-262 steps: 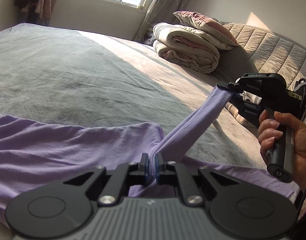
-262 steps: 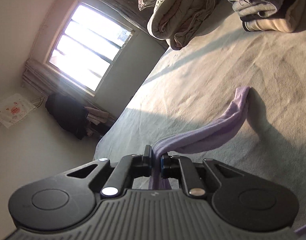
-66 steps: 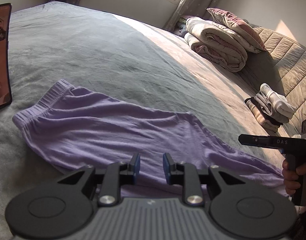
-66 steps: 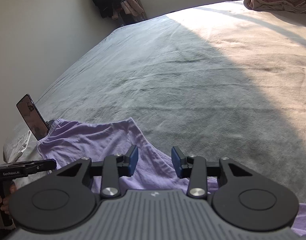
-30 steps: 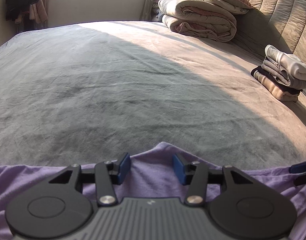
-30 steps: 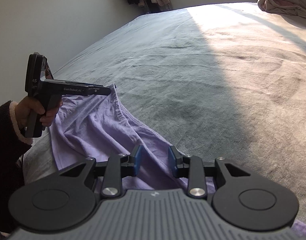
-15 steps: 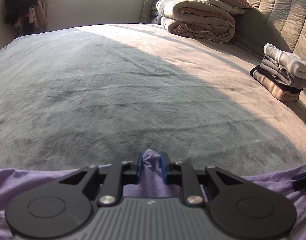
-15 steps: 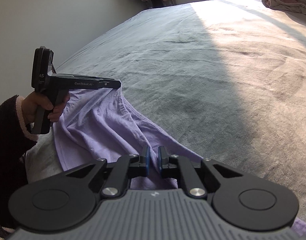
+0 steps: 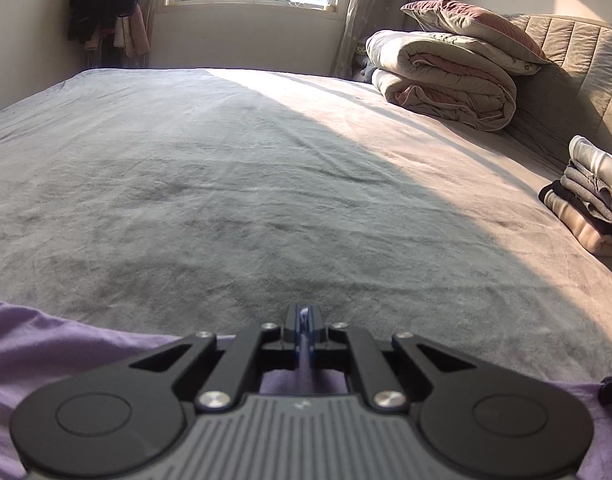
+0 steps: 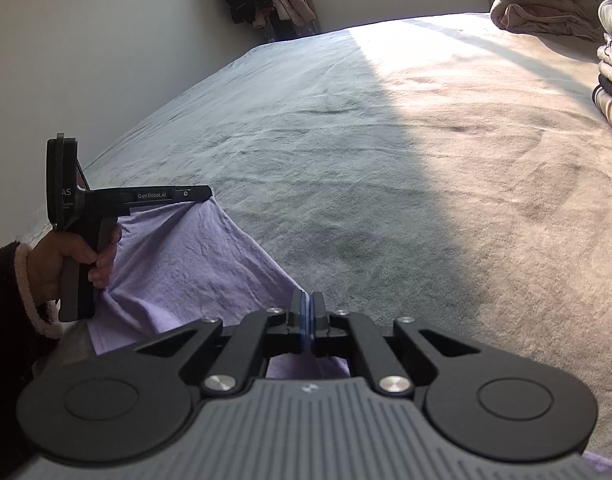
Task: Fold clothes
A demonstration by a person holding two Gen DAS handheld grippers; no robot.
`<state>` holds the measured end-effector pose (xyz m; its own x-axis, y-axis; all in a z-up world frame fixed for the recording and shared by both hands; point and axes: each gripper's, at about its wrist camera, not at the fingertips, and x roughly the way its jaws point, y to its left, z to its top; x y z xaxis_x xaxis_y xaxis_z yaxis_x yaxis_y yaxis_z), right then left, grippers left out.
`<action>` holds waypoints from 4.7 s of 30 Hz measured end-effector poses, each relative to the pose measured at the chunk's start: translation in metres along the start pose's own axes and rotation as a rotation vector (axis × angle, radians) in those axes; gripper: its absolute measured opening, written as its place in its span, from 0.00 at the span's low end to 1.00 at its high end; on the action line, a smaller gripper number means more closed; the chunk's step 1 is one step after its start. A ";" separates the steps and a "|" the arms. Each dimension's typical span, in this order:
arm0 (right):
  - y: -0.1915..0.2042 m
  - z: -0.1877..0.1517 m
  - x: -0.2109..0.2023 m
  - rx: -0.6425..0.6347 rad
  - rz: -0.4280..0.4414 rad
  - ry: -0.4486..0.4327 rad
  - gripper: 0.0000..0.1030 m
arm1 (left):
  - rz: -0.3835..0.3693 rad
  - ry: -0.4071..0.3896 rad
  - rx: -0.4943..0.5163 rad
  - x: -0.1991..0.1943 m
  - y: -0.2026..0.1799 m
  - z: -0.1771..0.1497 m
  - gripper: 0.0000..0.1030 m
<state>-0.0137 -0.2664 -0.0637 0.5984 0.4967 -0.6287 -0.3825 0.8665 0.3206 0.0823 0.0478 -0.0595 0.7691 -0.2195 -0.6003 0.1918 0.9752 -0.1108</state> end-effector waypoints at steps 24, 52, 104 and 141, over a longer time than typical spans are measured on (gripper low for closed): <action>-0.078 -0.038 -0.129 0.127 -0.075 -0.145 0.31 | -0.285 0.085 0.060 -0.059 -0.109 -0.024 0.37; -0.099 -0.063 -0.165 0.061 -0.235 -0.147 0.00 | -0.569 0.077 0.337 -0.100 -0.221 -0.081 0.37; -0.034 -0.086 -0.144 -0.106 -0.159 0.027 0.39 | -0.325 0.019 0.232 -0.120 -0.149 -0.081 0.32; 0.098 -0.017 -0.009 -0.305 0.168 0.041 0.34 | 0.046 -0.080 -0.309 -0.156 0.065 -0.099 0.34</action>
<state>-0.0690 -0.1868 -0.0384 0.4825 0.6236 -0.6151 -0.6701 0.7150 0.1993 -0.0856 0.1483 -0.0510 0.8203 -0.1645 -0.5477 -0.0291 0.9445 -0.3273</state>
